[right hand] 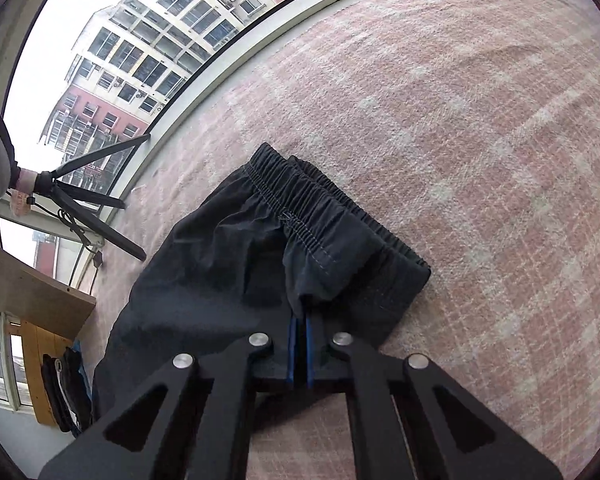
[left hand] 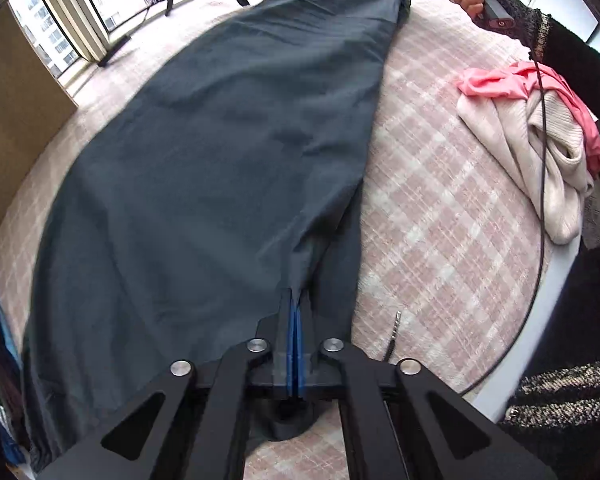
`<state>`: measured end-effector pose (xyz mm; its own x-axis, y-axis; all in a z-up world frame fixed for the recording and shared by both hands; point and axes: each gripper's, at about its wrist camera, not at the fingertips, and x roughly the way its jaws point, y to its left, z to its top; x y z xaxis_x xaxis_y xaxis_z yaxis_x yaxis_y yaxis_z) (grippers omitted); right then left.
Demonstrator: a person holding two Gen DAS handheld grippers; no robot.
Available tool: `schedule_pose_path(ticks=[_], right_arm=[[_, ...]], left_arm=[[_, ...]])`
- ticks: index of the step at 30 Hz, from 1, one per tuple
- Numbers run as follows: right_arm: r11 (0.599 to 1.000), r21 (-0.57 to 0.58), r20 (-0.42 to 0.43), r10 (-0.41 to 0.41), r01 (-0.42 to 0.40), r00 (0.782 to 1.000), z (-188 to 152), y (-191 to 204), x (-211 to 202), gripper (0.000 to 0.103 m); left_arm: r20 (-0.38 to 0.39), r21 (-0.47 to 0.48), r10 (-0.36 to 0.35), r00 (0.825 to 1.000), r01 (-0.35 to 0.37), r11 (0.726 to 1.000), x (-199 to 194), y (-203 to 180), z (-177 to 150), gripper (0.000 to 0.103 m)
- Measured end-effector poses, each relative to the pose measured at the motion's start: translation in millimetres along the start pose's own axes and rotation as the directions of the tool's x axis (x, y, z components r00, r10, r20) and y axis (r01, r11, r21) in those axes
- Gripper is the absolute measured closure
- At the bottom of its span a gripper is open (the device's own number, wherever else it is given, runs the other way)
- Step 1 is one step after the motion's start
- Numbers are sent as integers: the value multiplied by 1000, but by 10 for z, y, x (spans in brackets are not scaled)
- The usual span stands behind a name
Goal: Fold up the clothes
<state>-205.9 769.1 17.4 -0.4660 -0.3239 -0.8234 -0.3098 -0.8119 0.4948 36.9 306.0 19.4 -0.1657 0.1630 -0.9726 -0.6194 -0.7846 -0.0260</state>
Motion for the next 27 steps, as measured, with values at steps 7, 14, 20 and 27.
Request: schedule_pose_path(ticks=[7,14,20,27], right_arm=[[1000,5,-50,18,-18,999,78,-69,-5,92],[961,228,90,142,-159,986,-152,-697,-489,52],[923,312,44,222,-225,974,-117,-772,-168,50],[994,14,144,106,-109,984,119,-238,-236,93]], left_arm=[[-40,-16,-15,999,14,1000,63,-20,-154,92],[38,-69,-6,999,8,998,-266,94,-166,86],[22,-66,-13,1000,14,998,-185,37,-114,86],[-23,-98,-15,1000,13,995,23,109,-131,86]])
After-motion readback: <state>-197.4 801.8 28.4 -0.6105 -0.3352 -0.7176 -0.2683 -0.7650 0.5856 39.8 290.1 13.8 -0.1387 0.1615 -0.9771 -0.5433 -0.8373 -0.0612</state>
